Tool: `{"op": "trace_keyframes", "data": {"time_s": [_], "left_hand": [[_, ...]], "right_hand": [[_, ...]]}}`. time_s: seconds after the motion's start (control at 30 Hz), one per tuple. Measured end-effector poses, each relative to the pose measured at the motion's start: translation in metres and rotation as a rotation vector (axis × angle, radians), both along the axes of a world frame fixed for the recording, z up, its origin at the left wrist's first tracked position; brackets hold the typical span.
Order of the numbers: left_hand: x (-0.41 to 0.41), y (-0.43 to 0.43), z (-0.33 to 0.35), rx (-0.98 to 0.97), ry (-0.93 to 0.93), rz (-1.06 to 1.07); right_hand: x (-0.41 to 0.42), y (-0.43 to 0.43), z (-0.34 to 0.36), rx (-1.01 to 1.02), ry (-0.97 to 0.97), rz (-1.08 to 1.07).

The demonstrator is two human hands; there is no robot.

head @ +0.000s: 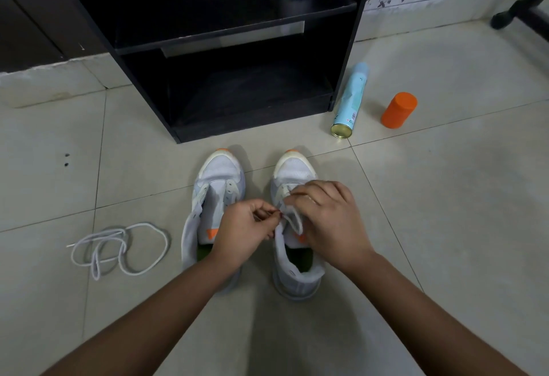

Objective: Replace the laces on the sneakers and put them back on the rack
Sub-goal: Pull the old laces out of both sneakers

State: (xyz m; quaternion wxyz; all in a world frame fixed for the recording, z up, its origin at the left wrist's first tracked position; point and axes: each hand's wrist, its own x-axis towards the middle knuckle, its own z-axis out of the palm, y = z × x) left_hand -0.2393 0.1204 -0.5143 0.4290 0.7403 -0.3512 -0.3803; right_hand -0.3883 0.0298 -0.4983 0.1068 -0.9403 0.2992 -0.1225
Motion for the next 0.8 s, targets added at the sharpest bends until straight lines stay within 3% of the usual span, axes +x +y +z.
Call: {"op": "trace_keyframes", "data": {"time_s": [0.13,0.3,0.37,0.47,0.6,0.67,0.73,0.8], "left_hand": [[0.000,0.001,0.002,0.017,0.011,-0.002],[0.000,-0.001,0.001,0.021,0.008,-0.001],[-0.001,-0.001,0.001,0.018,0.011,0.004],[-0.001,0.000,0.002,0.010,-0.022,-0.013],[0.001,0.001,0.001,0.013,-0.102,-0.035],[0.001,0.001,0.000,-0.002,-0.256,-0.090],[0.000,0.000,0.001,-0.057,-0.559,-0.197],[-0.004,-0.004,0.003,-0.127,-0.839,-0.298]], "right_hand": [[-0.010,-0.004,0.017,0.128,-0.264,-0.093],[0.004,0.007,-0.001,-0.055,0.071,-0.094],[0.004,0.005,-0.010,-0.059,0.050,-0.074],[-0.001,-0.020,-0.006,-0.015,-0.150,-0.149],[-0.006,-0.066,0.006,0.220,-0.474,-0.452],[-0.005,-0.078,0.000,0.458,-0.539,-0.560],[-0.008,-0.077,-0.008,0.761,-0.582,-0.644],[-0.018,-0.062,-0.017,0.833,-0.502,-0.693]]}}
